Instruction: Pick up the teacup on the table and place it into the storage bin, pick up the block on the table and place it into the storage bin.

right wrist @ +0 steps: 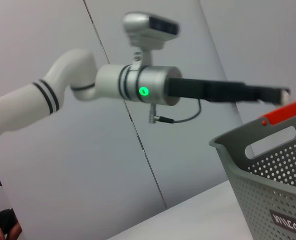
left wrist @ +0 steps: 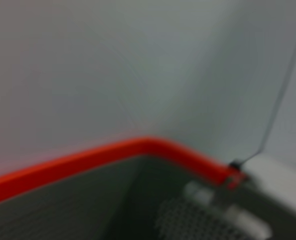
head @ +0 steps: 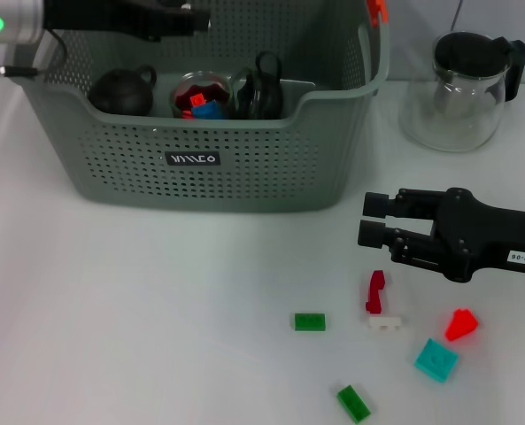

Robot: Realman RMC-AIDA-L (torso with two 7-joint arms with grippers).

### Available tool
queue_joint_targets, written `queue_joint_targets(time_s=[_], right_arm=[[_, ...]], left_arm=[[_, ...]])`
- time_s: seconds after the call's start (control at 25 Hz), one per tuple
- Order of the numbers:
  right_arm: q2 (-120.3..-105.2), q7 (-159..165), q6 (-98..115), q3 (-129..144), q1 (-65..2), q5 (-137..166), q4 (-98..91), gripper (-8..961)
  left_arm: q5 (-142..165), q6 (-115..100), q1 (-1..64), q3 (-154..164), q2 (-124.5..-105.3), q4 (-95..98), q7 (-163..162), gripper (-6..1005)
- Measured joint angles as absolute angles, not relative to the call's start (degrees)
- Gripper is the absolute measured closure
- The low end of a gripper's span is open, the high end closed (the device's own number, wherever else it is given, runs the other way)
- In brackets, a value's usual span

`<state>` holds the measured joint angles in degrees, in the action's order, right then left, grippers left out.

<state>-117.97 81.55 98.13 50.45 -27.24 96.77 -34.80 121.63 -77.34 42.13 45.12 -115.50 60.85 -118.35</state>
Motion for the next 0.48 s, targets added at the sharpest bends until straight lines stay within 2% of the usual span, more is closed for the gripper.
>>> queue_joint_targets(time_s=[0.16,0.48], right_arm=[[-117.95,81.5,98.1,50.5,-27.3,96.8,-34.8,459],[-117.95,81.7,98.0,50.4,-27.4,96.8,-34.8,460]], left_arm=[[130.2,-71.4,44.7,48.4,-116.52,60.5,-122.4,533],[134.5,-64.5,45.3,52.2,-118.61,60.6,-125.7,513]])
